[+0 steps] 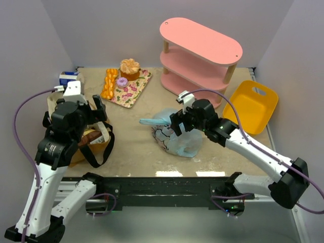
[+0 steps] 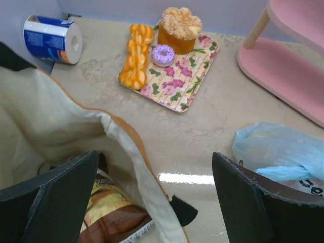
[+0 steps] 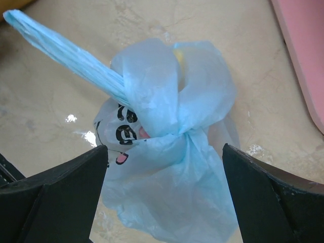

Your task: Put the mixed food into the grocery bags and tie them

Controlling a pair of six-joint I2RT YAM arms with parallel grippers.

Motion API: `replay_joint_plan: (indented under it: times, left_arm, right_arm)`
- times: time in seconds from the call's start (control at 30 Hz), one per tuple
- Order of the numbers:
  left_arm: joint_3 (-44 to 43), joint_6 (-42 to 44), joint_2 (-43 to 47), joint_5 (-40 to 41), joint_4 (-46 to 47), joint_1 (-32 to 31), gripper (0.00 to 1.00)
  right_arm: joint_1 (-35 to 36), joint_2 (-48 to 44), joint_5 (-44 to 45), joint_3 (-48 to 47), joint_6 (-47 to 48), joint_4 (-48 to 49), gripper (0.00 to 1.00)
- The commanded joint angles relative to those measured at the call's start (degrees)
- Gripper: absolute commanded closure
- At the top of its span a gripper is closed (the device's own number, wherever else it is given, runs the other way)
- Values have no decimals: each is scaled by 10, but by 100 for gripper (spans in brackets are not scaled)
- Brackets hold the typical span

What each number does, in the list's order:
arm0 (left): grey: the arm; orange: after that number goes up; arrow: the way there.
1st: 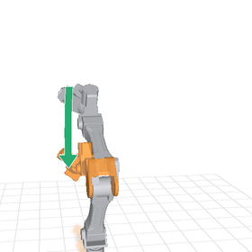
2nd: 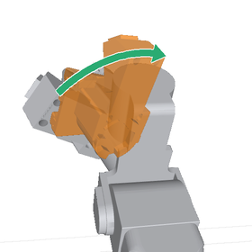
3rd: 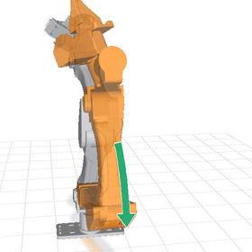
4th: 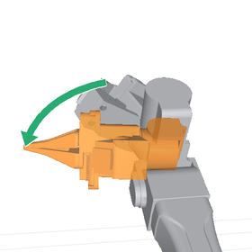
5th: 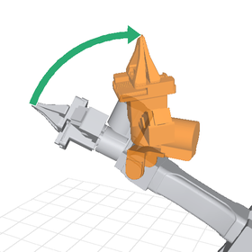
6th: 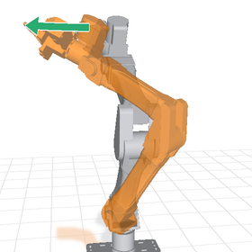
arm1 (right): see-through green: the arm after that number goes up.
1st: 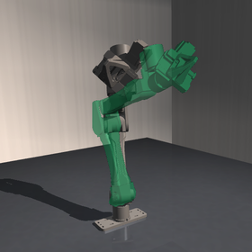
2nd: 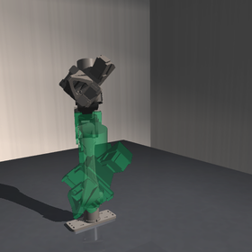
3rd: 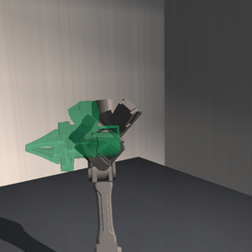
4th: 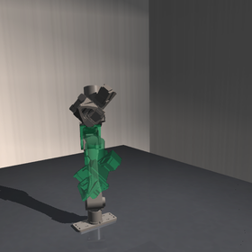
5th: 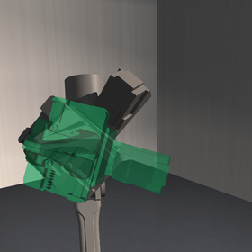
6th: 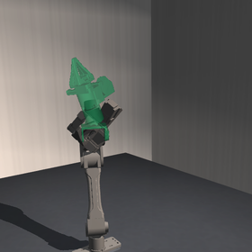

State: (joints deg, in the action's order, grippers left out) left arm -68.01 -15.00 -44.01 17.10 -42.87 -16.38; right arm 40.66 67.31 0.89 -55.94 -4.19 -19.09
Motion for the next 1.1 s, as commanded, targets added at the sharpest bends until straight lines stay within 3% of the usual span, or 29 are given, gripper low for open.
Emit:
replay_joint_plan:
  times: [0.0, 0.17, 0.37, 0.4, 0.43, 0.5, 0.53, 0.6, 0.63, 0.7, 0.73, 0.83, 0.9, 1.07]
  left_arm:
    - [20, -24, 7, 34, -51, 3, 0]
    - [97, -37, 7, -30, 19, 4, 0]
    - [155, -42, -31, -87, 132, 4, 0]
    - [158, -40, -42, -89, 144, 4, 2]
    - [159, -31, -48, -94, 162, 4, 9]
    - [163, -21, -60, -101, 176, 4, 29]
    - [165, -16, -63, -111, 186, 3, 55]
    - [177, 0, -65, -138, 211, 4, 76]
    - [180, 1, -66, -172, 218, 4, 96]
    - [184, 6, -71, -227, 239, 2, 100]
    - [187, 6, -74, -279, 248, -1, 100]
    - [181, -8, -90, -295, 286, -76, 100]
    - [166, -15, -122, -257, 298, -163, 100]
    - [97, -27, -221, -256, 327, -261, 100]
  right_arm:
    - [26, 27, 40, -24, 38, 28, 2]
    - [42, 61, 73, -25, 63, 41, 1]
    - [43, 100, 186, -28, 46, 58, 2]
    - [42, 107, 197, -29, 45, 61, 2]
    - [42, 110, 204, -29, 45, 66, 3]
    - [43, 117, 205, -26, 46, 81, 10]
    - [42, 125, 198, -24, 49, 95, 13]
    - [42, 133, 192, -25, 52, 105, 29]
    - [41, 137, 188, -26, 52, 111, 36]
    - [41, 134, 180, -29, 51, 110, 61]
    - [42, 123, 180, -33, 45, 105, 78]
    - [42, 98, 190, -43, 24, 79, 98]
    - [42, 68, 207, -50, 17, 61, 100]
    - [40, 17, 286, -101, -18, -40, 100]
